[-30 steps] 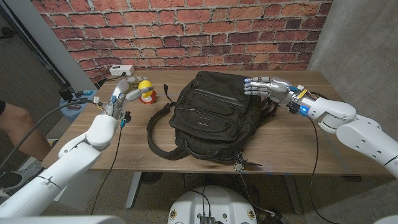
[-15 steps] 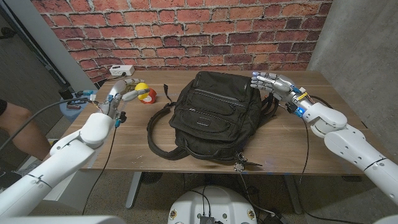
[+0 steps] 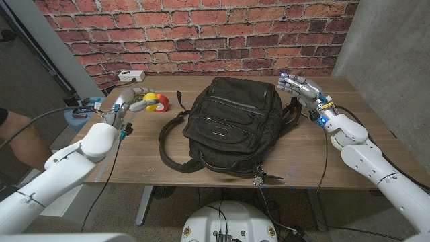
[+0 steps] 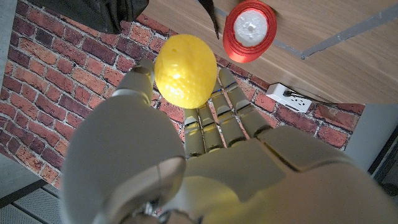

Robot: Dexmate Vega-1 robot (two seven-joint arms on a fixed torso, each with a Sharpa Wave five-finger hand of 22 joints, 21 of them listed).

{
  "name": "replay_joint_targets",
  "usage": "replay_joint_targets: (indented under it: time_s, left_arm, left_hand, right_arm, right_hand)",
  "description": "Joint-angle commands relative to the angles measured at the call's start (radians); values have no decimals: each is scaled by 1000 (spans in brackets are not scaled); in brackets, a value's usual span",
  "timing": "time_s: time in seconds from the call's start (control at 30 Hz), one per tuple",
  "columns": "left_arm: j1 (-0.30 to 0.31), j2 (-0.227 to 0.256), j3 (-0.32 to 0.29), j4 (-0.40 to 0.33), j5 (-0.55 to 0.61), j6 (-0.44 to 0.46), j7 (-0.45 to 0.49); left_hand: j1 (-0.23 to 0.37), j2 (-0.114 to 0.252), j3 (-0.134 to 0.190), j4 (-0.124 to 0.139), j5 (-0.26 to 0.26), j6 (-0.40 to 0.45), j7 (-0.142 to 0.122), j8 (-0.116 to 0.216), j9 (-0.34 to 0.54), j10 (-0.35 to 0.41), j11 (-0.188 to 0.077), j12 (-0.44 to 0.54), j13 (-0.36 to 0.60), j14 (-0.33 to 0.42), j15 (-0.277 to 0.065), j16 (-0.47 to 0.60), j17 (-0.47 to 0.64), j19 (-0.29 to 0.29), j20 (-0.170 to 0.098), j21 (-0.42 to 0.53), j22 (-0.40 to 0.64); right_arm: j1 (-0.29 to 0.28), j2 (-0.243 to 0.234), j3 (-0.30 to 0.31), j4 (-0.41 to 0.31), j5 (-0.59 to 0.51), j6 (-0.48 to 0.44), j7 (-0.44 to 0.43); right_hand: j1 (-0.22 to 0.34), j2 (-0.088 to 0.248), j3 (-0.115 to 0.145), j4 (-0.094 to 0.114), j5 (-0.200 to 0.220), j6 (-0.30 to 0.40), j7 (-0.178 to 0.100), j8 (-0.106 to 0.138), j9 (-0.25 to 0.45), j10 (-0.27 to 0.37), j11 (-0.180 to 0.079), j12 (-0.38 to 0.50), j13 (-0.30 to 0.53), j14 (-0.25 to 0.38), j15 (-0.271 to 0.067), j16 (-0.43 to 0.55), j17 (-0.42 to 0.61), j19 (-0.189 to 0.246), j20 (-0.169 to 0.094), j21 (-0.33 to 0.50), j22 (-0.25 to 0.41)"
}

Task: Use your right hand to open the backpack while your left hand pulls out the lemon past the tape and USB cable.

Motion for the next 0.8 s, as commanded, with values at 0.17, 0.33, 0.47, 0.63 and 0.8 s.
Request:
replay_joint_targets:
  time_s: [0.17, 0.33, 0.47, 0.63, 0.8]
  left_arm:
    - [82, 32, -54, -78, 30, 72, -44]
    - [108, 39, -70, -104, 44, 98, -60]
    - [130, 46, -80, -124, 61, 125, -73]
    - [146, 44, -85, -137, 91, 148, -71]
    - [155, 45, -81, -142, 134, 170, -61]
  left_hand:
    - [53, 61, 5, 2, 7, 9, -2, 5, 2, 11, 0, 5, 208, 5, 0, -3, 3, -3, 0, 9, 2]
    - [52, 60, 5, 1, 8, 9, -3, 5, 3, 11, -1, 5, 209, 6, 0, -4, 2, -4, 0, 10, 1]
    - [52, 60, 6, 0, 8, 10, -4, 5, 3, 13, -5, 5, 208, 6, 0, -4, 3, -4, -1, 12, 1]
    - [52, 61, 7, 0, 9, 10, -4, 4, 2, 12, -3, 4, 208, 6, 0, -4, 3, -5, -1, 13, 0]
    - [51, 61, 7, 0, 9, 9, -5, 3, 2, 12, -5, 3, 207, 4, -1, -5, 4, -6, -1, 15, 0]
  right_arm:
    - [48, 52, -9, 123, -2, 71, 28]
    - [53, 55, -7, 142, 5, 73, 32]
    - [55, 61, -6, 157, 7, 77, 31]
    - [62, 72, -6, 181, 15, 84, 41]
    - [72, 82, -6, 206, 23, 92, 57]
  right_hand:
    - [-45, 13, -2, 20, -1, -1, -9, 0, 1, -15, -1, -11, -1, -13, -39, -3, 2, -3, -4, -7, 3]
    - [-64, 21, -4, 30, 0, -3, -13, -1, 1, -18, -1, -15, -3, -17, -38, -1, 4, -8, -5, -10, 3]
    - [-68, 23, -3, 31, 0, -5, -15, -1, 0, -21, 1, -17, -4, -20, -36, -2, 3, -9, -6, -11, 3]
    - [-80, 25, -5, 36, 1, -8, -14, -2, 0, -20, 3, -19, -5, -21, -36, -3, 1, -9, -5, -12, 3]
    - [-101, 35, -6, 48, 1, -10, -16, -2, 0, -22, 3, -22, -7, -22, -37, -4, -2, -10, -6, -13, 3]
